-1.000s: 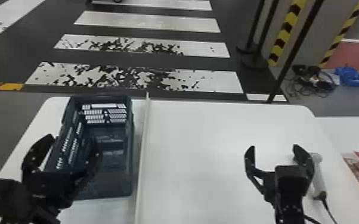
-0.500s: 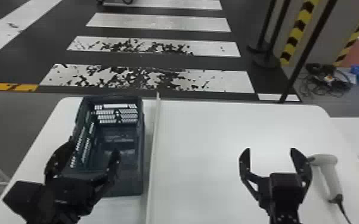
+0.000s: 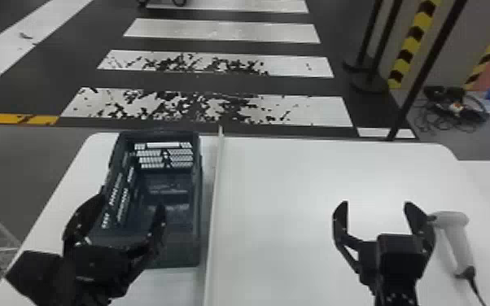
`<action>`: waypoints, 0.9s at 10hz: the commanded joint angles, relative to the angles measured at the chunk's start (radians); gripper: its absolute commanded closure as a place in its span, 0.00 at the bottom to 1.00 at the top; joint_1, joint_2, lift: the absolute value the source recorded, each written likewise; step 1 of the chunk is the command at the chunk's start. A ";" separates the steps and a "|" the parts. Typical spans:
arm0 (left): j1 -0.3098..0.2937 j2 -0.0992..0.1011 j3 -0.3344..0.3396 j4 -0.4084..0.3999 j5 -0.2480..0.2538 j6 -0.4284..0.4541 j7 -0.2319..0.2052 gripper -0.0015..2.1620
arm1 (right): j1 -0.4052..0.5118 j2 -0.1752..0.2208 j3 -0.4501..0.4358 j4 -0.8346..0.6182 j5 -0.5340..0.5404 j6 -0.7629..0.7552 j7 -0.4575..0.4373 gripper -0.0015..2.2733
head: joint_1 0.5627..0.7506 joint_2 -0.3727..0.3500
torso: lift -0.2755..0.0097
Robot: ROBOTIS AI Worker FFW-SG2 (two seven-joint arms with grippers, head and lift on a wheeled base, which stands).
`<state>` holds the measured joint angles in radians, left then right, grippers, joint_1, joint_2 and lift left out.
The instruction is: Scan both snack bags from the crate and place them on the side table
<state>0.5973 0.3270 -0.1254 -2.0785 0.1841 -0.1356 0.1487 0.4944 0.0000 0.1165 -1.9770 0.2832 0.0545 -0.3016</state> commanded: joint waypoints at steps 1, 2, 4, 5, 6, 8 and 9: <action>0.002 0.001 0.003 0.000 0.000 0.000 0.000 0.03 | 0.009 0.001 -0.003 -0.016 -0.021 0.000 0.002 0.00 | 0.70 0.49 | 0.62; 0.004 0.003 0.004 0.000 0.000 0.000 -0.001 0.03 | 0.012 0.001 -0.005 -0.026 -0.026 0.018 0.002 0.00 | 0.70 0.49 | 0.62; 0.010 0.004 0.009 -0.005 0.000 0.000 -0.001 0.03 | 0.015 0.001 -0.005 -0.033 -0.026 0.025 0.002 0.00 | 0.70 0.49 | 0.62; 0.010 0.006 0.010 -0.009 0.000 0.000 -0.001 0.03 | 0.016 0.001 -0.005 -0.034 -0.026 0.025 0.002 0.00 | 0.70 0.49 | 0.62; 0.012 0.006 0.010 -0.011 0.000 0.000 -0.001 0.03 | 0.018 0.001 -0.005 -0.036 -0.026 0.025 0.002 0.00 | 0.70 0.49 | 0.62; 0.010 0.007 0.010 -0.011 0.000 0.000 -0.001 0.03 | 0.019 0.001 -0.005 -0.036 -0.026 0.025 0.001 0.00 | 0.70 0.49 | 0.62; 0.010 0.007 0.010 -0.011 0.000 0.000 -0.001 0.04 | 0.021 0.001 -0.005 -0.037 -0.026 0.025 0.001 0.00 | 0.70 0.49 | 0.62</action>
<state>0.6076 0.3338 -0.1150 -2.0893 0.1841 -0.1357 0.1472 0.5146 0.0000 0.1119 -2.0133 0.2581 0.0791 -0.3006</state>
